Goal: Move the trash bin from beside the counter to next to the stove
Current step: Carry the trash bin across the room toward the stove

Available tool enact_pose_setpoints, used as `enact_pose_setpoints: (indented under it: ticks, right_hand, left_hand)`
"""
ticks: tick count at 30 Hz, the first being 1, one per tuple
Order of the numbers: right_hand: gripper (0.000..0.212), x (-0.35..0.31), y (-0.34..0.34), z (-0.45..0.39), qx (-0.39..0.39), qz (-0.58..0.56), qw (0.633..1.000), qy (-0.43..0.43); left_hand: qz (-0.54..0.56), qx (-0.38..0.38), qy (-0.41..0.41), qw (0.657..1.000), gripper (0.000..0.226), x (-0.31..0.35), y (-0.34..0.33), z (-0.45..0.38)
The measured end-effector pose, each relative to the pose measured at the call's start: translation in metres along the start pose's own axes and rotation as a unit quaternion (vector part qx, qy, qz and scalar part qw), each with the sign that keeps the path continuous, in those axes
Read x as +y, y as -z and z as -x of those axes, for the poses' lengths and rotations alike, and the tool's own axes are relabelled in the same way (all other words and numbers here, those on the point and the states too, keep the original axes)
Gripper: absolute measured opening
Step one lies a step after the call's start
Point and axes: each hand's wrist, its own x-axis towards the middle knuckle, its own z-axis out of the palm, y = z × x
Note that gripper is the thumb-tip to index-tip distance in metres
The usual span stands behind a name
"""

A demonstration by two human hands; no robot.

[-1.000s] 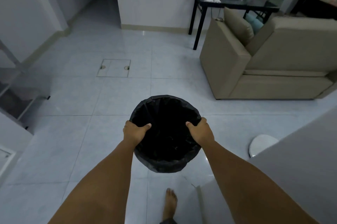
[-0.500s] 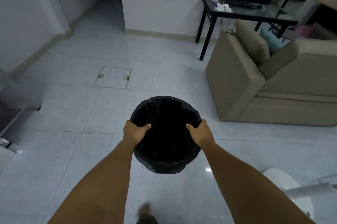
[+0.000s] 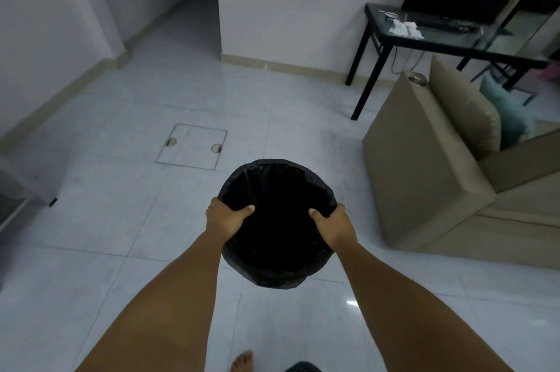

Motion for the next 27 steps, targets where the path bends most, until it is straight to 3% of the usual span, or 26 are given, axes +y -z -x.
enact_pose_setpoints:
  ticks: [9, 15, 18, 23, 27]
  right_hand:
    - [0.075, -0.085, 0.009, -0.15, -0.03, 0.019, 0.999, 0.022]
    - [0.076, -0.15, 0.024, -0.26, -0.074, 0.061, 0.994, 0.061]
    - [0.077, -0.181, 0.029, -0.31, -0.091, 0.083, 0.989, 0.08]
    - [0.078, -0.233, 0.015, -0.373, -0.131, 0.121, 0.976, 0.121]
    - [0.079, -0.28, -0.015, -0.414, -0.163, 0.143, 0.964, 0.152]
  left_hand:
    - [0.026, 0.008, 0.021, 0.999, 0.119, 0.077, -0.026, -0.128]
    - [0.07, 0.06, 0.054, 0.994, 0.136, 0.124, -0.053, -0.209]
    - [0.096, 0.085, 0.066, 0.99, 0.131, 0.152, -0.063, -0.237]
    - [0.12, 0.141, 0.103, 0.977, 0.103, 0.181, -0.065, -0.274]
    - [0.147, 0.18, 0.124, 0.965, 0.106, 0.191, -0.046, -0.312]
